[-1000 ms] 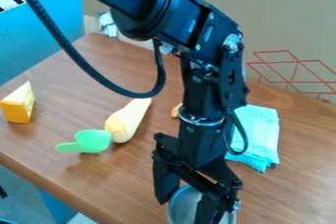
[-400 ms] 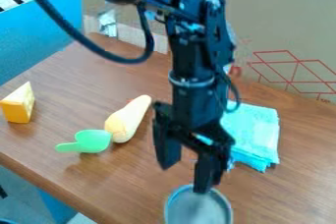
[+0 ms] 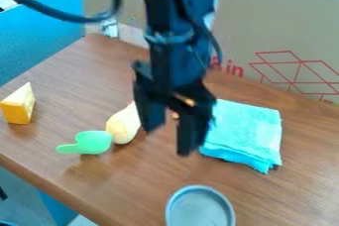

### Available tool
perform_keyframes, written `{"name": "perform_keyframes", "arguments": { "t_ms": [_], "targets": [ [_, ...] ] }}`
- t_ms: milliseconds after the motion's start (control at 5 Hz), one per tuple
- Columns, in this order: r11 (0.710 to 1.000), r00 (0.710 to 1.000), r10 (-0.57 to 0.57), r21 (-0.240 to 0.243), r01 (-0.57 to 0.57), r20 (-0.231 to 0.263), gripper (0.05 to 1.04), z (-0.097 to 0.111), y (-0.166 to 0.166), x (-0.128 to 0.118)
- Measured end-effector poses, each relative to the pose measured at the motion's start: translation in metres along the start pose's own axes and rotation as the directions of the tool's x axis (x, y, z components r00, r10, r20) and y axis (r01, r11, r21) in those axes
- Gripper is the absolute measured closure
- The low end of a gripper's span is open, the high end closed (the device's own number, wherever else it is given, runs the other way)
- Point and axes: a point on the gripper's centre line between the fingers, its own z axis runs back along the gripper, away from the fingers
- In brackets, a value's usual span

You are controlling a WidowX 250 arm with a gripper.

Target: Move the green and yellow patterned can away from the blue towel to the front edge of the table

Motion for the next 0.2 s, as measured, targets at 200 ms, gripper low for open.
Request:
{"name": "perform_keyframes", "arguments": {
  "t_ms": [200],
  "targets": [
    [0.999, 0.996, 0.044, 0.028, -0.047, 0.076, 0.082, 0.0101, 0.0173, 0.0042]
  ]
}}
